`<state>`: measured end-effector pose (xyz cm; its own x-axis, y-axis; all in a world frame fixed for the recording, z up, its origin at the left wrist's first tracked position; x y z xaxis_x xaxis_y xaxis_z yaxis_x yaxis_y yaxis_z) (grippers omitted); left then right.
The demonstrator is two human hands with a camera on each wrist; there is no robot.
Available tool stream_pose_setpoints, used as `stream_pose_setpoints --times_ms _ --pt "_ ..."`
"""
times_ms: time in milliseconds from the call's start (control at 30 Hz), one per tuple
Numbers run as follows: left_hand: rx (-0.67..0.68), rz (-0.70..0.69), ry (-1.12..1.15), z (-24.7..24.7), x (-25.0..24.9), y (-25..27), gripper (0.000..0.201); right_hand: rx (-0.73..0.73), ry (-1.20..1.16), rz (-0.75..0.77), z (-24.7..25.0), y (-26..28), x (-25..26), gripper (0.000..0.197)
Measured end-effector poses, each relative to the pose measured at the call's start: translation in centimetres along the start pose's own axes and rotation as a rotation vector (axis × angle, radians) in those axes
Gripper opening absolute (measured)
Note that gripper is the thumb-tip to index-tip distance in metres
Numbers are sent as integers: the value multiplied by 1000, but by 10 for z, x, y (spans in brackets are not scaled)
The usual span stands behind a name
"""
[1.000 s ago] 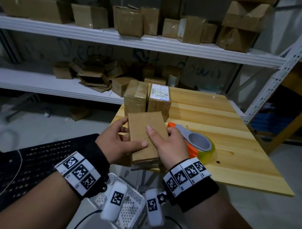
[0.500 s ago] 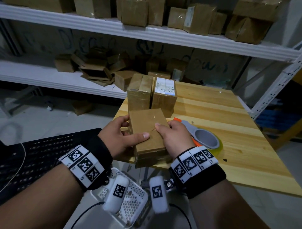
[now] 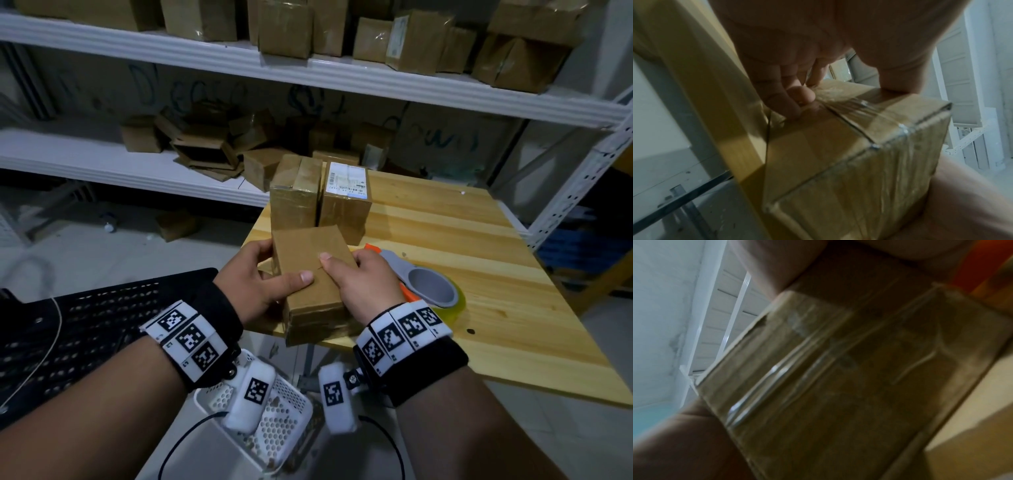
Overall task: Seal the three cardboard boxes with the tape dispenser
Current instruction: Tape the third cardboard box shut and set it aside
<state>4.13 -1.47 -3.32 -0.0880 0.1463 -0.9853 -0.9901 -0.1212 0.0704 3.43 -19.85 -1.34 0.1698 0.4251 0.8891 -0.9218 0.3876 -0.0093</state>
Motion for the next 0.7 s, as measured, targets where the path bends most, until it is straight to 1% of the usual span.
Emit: stream_pose_setpoints --times_ms 33,100,133,167,233,300,333,433,500,600,633,700 --pt "5 14 17 0 1 0 106 2 21 21 3 0 1 34" --pt "14 46 44 1 3 -2 103 -23 61 73 12 1 5 54" --pt "14 55 37 3 3 -3 105 -64 67 97 19 1 7 66" --pt "7 49 13 5 2 -4 109 -121 50 126 29 1 11 73" --pt "-11 27 -29 8 1 -8 112 -267 -27 172 54 2 18 73" --pt "-56 -4 -16 12 -3 -11 105 -381 -29 219 77 0 18 69" --pt "-80 -21 5 14 -6 -12 100 -403 -2 233 84 -2 16 64" --pt "-120 -75 43 19 -14 -10 82 -371 191 242 91 -10 1 58" --pt "-114 -107 44 19 -18 -4 78 -332 306 241 90 -14 -8 59" --pt "-29 -139 4 8 -21 10 91 -262 490 263 85 -15 -15 66" --pt "-18 -155 -37 4 -21 15 95 -245 567 280 82 -14 -16 69" --pt "-39 -179 -105 0 -23 20 97 -228 702 304 78 -14 -18 71"
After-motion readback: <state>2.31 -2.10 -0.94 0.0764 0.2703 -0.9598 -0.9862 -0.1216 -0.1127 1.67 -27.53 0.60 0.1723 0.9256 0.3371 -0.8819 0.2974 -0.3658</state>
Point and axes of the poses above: each hand's wrist, its own y-axis away from the middle knuckle, its own z-axis out of the back of the hand, x = y × z, the point moved 8 cm from there along -y, towards the middle knuckle, and after that the axes turned 15 degrees about -x, right-handed, at the moved point
